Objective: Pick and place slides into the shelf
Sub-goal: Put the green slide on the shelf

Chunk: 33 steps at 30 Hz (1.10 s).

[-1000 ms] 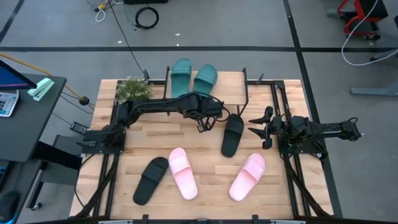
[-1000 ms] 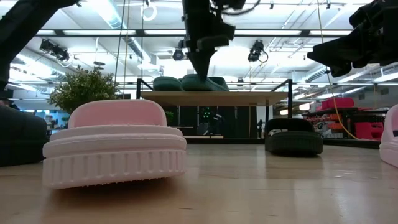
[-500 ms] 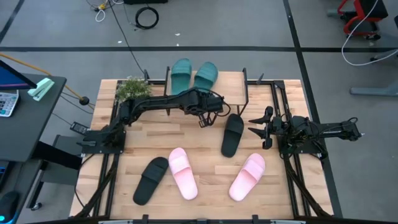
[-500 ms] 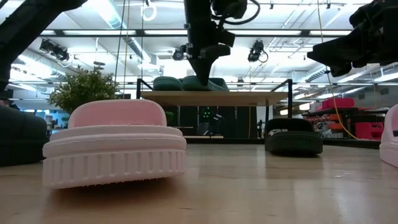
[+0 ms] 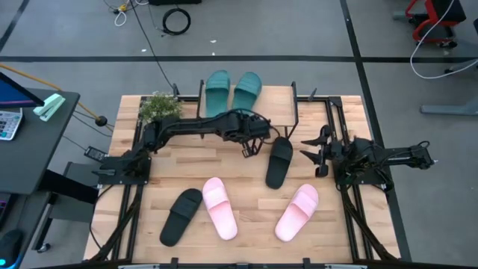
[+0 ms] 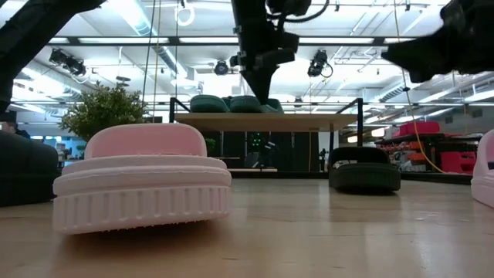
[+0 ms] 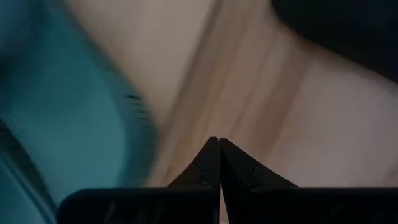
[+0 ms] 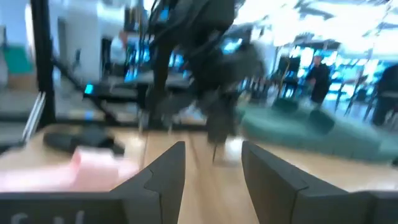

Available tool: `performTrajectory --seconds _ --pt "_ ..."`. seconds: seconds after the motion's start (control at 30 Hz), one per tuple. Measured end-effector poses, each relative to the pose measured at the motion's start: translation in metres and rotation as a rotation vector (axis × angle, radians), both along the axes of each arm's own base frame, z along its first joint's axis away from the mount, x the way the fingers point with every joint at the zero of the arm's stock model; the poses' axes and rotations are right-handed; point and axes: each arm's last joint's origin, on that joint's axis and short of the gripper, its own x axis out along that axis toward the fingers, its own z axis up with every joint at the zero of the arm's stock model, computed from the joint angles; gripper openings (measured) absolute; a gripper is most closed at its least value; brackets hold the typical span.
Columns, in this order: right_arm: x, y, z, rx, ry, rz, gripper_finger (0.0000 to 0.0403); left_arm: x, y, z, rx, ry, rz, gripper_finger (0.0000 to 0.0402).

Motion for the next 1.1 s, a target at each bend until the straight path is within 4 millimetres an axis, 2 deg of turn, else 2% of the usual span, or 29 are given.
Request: performTrajectory --seconds 0.1,0.23,0.37,0.43,0.53,0.67,0.83,0.93,1.1 --pt "-0.002 -0.002 0.008 0.017 -0.087 -0.054 0.0164 0.001 -0.010 0.000 0.001 0.004 -0.029 0.0004" --pt "-0.002 -0.002 0.009 0.036 -0.103 -0.059 0.0147 0.002 -0.023 0.008 0.041 0.010 -0.084 0.0009" --pt "-0.003 -0.003 0.011 0.059 -0.108 -0.081 0.0101 -0.004 -0.035 0.035 0.170 0.023 -0.117 0.0017" --pt "-0.003 -0.003 0.016 0.060 -0.116 -0.080 0.0062 -0.010 -0.040 0.059 0.249 -0.008 -0.113 0.0017" --pt "-0.003 -0.003 0.026 0.054 -0.120 -0.082 0.0011 -0.031 -0.041 0.093 0.317 -0.073 -0.099 0.0011" --pt "-0.002 -0.003 0.054 0.055 -0.118 -0.105 0.0009 -0.071 -0.042 0.133 0.305 -0.145 -0.062 0.0008" --pt "0.009 -0.007 0.105 0.044 -0.036 -0.218 0.0005 -0.122 -0.041 0.182 0.295 -0.292 -0.028 0.0021" --pt "0.026 -0.013 0.137 0.057 0.056 -0.311 0.0003 -0.148 -0.040 0.202 0.314 -0.334 -0.051 0.0026" --pt "0.070 -0.037 0.175 0.080 0.322 -0.459 0.0002 -0.180 -0.039 0.225 0.359 -0.373 -0.107 0.0027"
